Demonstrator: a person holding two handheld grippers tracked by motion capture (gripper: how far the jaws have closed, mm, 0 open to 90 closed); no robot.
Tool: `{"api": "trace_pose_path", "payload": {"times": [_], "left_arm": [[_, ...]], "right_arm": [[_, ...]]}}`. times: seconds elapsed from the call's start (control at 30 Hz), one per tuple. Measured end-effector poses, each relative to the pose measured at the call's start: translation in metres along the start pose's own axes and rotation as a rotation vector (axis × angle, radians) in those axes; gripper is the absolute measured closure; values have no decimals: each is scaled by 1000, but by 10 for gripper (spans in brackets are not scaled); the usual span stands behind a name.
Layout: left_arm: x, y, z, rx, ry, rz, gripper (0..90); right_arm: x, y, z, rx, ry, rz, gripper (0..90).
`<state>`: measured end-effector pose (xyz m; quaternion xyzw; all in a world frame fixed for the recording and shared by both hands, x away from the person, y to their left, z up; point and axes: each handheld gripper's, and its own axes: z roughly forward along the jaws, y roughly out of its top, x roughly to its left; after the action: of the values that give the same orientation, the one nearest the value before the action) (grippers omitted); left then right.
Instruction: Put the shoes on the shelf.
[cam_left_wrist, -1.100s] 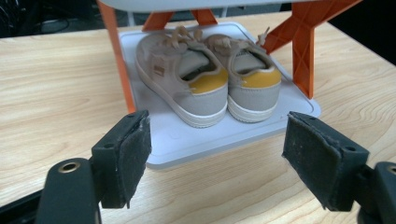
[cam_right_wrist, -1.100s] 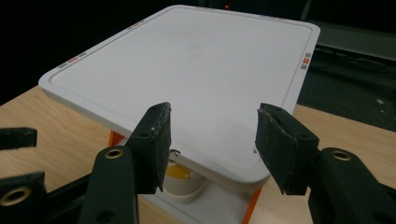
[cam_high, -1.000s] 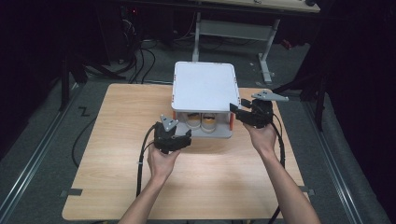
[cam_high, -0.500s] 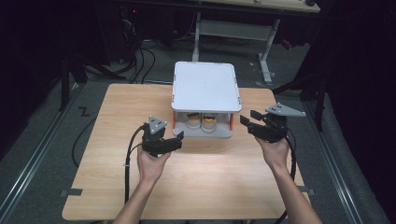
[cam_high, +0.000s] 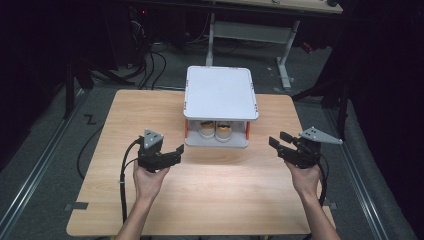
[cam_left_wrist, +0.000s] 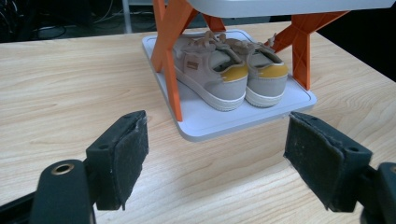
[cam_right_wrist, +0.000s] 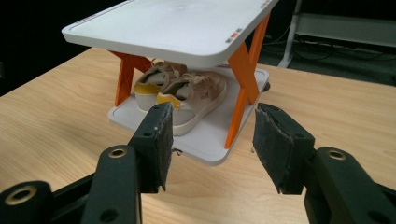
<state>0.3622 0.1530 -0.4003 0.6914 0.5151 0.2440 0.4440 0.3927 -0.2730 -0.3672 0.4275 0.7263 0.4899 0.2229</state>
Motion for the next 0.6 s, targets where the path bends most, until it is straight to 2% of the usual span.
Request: {"api": "trace_pose_path", "payload": {"times": [0.1, 0.17, 0.2, 0.43, 0.6], "left_arm": [[4, -4, -1, 12, 12, 9, 218], [5, -7, -2, 11, 66, 19, 201], [7, -10, -4, 7, 75, 20, 208], [16, -23, -8, 34, 76, 3, 216], [20, -33, -9, 49, 61, -3, 215]], "right_arm": [[0, -8, 0, 9, 10, 14, 474], [0, -16, 0, 18, 14, 21, 474], [0, -19, 1, 19, 15, 23, 474], [-6, -40, -1, 42, 14, 66, 472], [-4, -48, -8, 37, 12, 63, 472]]}}
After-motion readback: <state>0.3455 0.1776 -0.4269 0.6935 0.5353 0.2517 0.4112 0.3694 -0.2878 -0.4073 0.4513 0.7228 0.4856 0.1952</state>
